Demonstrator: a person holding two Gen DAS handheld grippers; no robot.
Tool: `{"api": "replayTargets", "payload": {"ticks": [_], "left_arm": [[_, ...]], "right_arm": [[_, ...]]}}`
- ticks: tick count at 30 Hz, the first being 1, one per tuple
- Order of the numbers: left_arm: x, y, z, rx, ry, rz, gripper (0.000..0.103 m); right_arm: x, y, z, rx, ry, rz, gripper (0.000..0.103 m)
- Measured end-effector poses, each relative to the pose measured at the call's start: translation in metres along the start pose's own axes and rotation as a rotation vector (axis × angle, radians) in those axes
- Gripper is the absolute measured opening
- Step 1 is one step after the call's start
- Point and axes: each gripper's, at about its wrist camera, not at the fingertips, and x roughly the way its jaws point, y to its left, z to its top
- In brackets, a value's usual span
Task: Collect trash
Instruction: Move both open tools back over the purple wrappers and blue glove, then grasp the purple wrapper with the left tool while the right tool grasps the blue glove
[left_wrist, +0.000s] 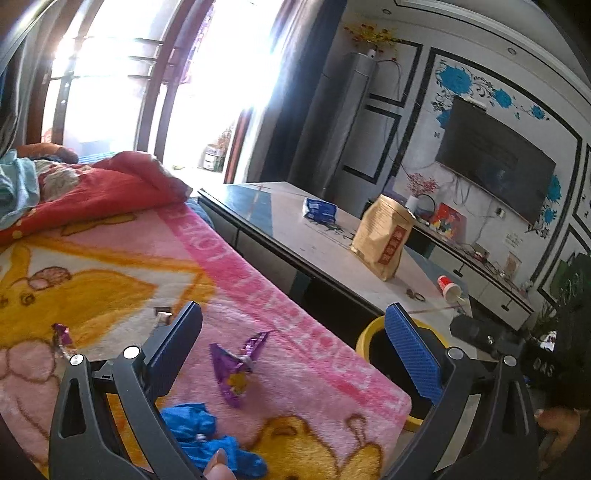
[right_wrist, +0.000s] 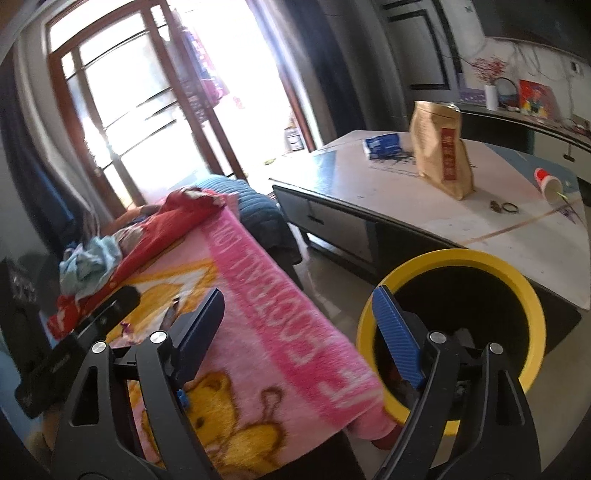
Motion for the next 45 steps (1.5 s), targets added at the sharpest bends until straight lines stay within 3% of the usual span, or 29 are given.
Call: {"api": "replayTargets", "payload": {"ticks": [21,30,38,43,45], "left_arm": [[-0.025,0.067,0.003,-0.097,-0.026,0.143,0.096],[-0.021,0.125,-0.008,-0.210,0.041,0.271,0.096],[-0.010,0.161,-0.026,-0.334,0.099,0.263,0.096],[-0.004,0.175,-0.038,-0.391,0.132,0.274,0.093],[-0.002,0.180,-0.041,-0.411,0.141,0.279,0.081]], "right_arm": [[0.019,0.089,-0.035,-0.235,0.102,0.130,0.076],[0.049,0.124,-0.064,-0.353,0.222,0.175,0.076],[0.079,0.145,-0.090,-0.424,0.314,0.202,0.075],[0.093,0.151,-0.105,-0.454,0.360,0.223,0.061],[0.098,0.151,-0.110,-0.448,0.394,0.234,0.037]]}}
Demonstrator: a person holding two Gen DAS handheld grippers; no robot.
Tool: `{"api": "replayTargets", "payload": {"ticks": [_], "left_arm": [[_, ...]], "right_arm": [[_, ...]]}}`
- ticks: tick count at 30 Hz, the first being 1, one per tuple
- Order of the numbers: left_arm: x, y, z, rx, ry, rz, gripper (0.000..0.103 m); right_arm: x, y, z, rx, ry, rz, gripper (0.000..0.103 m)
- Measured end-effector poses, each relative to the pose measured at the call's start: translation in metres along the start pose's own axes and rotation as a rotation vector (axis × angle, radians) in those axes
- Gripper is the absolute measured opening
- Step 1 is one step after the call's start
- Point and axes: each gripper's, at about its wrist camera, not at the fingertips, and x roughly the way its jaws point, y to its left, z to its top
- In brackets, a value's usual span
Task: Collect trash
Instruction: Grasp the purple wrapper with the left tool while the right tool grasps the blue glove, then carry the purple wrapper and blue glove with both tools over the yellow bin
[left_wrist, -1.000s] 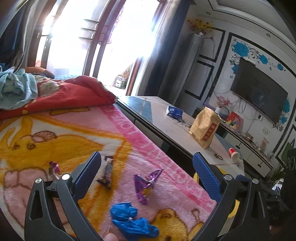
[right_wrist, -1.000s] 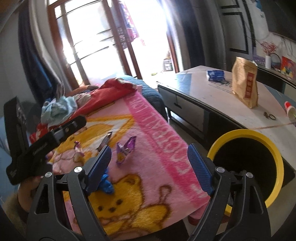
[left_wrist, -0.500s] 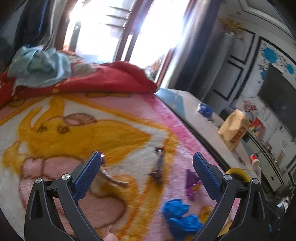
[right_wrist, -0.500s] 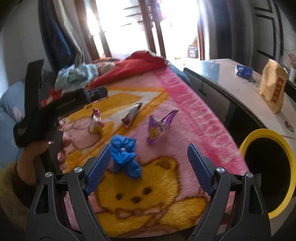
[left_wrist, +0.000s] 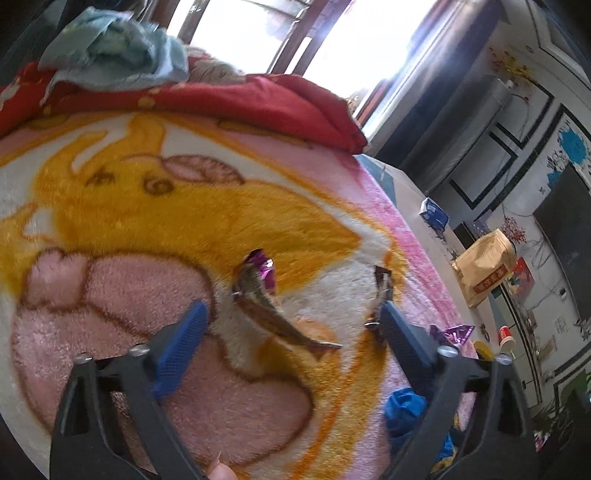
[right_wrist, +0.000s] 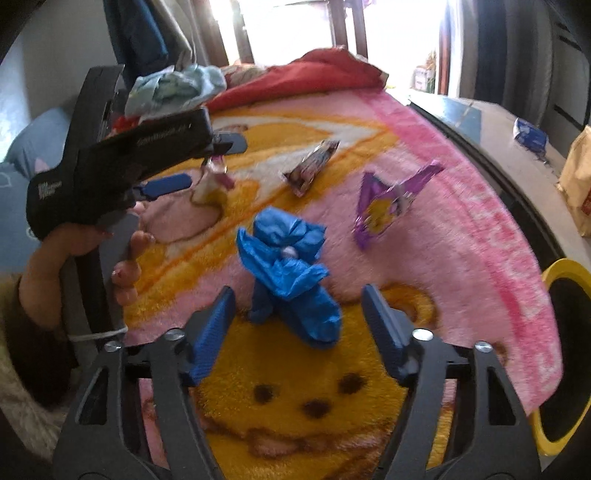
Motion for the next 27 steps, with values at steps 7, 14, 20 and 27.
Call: {"api": "replayTargets", "payload": {"ticks": [7,14,20,27], "left_arm": [[0.004,0.013,0.001,-0.030,0.004,0.008,0.022],[-0.015,-0.004,0.005,0.019,-0.049,-0.062,0.020],[-0.033,-0.045,0.004,0.105,-0.072,-0.144,0.020],[-0.036,-0.093,-0.011,0.204,-0.042,-0.232,0.020]], "right_arm": [[-0.008,-0.003,0.001,0.004,-0.015,0.003,0.008],[-0.041,-0.016,0.013,0.039,-0.098,0.023,0.006],[-0.068,-0.043,0.021,0.106,-0.171,0.002,0.006],[-0.095,-0.088,0.020,0.215,-0.239,-0.060,0.006]]}}
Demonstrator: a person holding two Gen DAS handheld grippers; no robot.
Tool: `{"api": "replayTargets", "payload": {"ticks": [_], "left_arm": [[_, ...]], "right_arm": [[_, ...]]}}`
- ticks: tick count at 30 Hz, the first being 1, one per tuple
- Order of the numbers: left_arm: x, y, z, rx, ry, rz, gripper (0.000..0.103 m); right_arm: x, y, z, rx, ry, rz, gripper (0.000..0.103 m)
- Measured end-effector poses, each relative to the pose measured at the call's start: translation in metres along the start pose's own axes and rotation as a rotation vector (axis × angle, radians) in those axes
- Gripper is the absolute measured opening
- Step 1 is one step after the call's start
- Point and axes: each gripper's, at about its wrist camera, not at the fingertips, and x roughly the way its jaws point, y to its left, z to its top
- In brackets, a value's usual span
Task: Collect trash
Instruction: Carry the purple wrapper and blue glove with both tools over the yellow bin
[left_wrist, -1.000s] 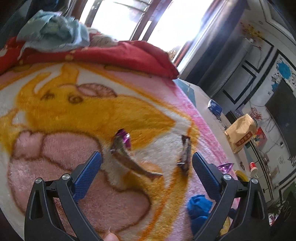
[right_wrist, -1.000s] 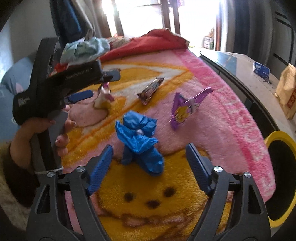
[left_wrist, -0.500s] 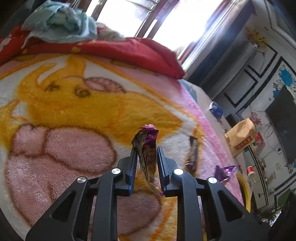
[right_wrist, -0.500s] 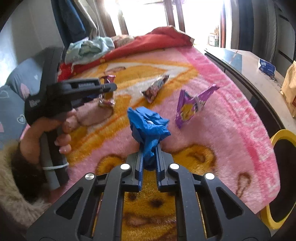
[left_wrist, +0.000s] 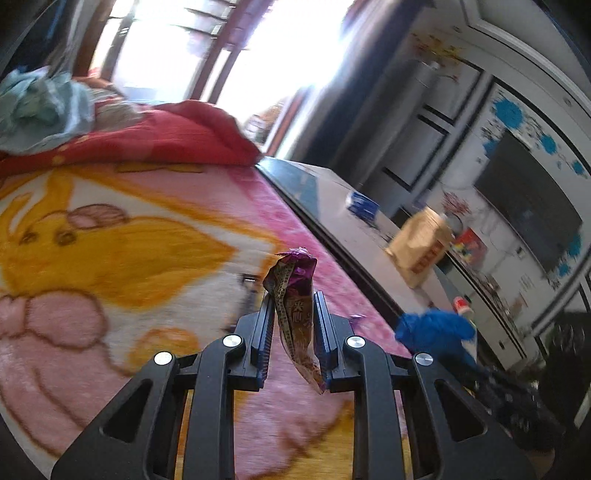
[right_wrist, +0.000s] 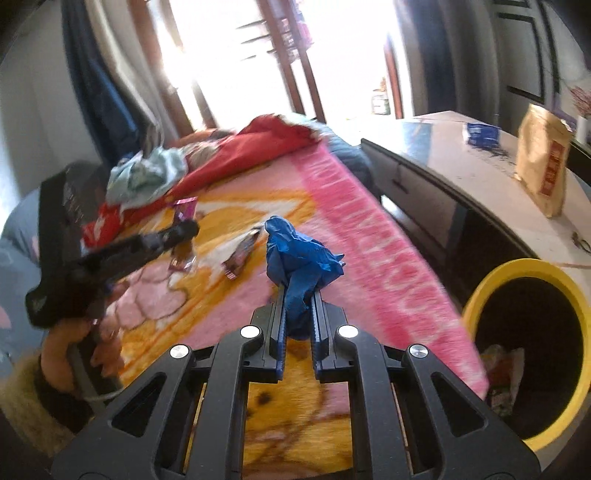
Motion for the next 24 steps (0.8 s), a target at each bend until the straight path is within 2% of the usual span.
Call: {"api": "replayTargets", "payload": {"ticks": [15,24], "left_arm": [[0.017,-0.079,-0.014,0.176,0.062,-0.136,0.020],[0.030,-0.114,-0.021,0.265,0.086,-0.183,0.020]], "right_arm": [[-0.035,-0.081,0.008,0.187,-0.094,-0.117,0.006],[-0.050,-0.118,0.004,0.279,-0.120,-0.166,0.006]]}}
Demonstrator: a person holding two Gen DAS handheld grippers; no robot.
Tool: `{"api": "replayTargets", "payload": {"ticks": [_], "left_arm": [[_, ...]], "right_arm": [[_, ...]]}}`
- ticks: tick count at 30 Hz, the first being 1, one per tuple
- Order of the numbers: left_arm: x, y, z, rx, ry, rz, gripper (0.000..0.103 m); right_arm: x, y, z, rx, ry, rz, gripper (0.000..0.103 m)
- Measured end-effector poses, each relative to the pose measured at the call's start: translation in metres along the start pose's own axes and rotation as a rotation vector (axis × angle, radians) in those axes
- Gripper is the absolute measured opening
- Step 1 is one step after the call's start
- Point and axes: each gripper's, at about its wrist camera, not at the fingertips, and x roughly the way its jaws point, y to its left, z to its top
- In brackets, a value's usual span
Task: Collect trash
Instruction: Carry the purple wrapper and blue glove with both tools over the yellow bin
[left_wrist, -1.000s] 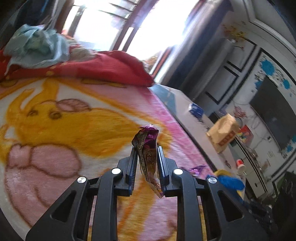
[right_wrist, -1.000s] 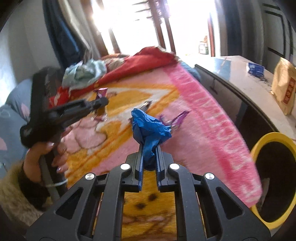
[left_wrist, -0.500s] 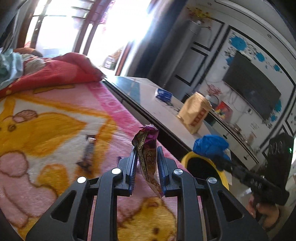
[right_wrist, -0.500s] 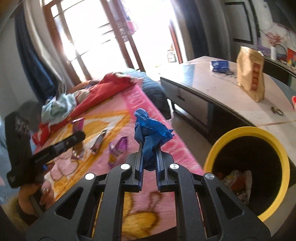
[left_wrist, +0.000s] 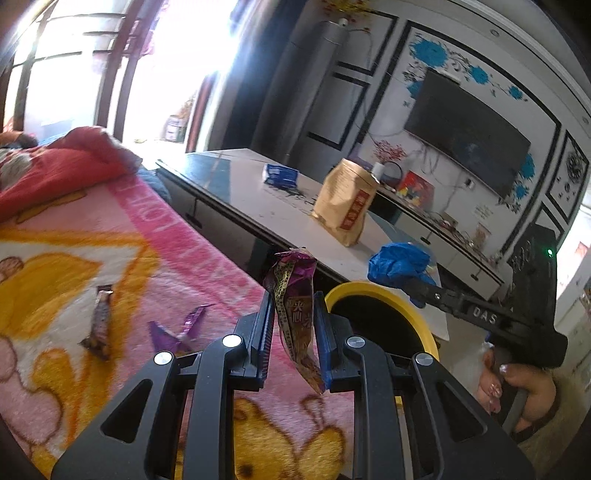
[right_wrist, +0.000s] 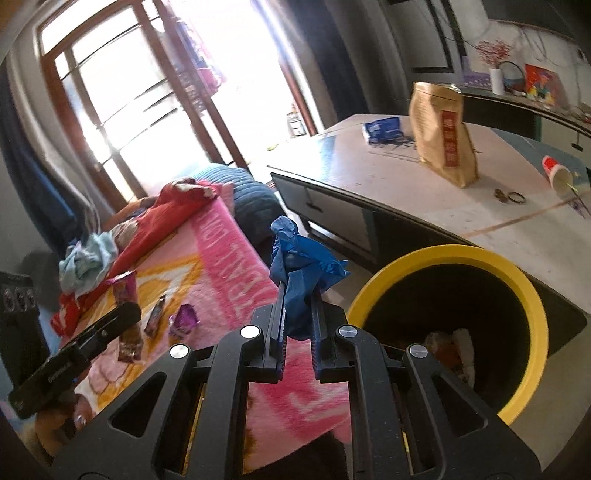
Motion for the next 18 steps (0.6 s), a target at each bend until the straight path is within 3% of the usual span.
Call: {"api": "replayTargets", "payload": {"ticks": [18], "left_arm": [[0.043,-0.054,-0.006,0.123,0.060,-0.076,0.020]], "right_arm": [[-0.005,-0.068,-0.004,0.163,0.024,-0.075,0.006]]}}
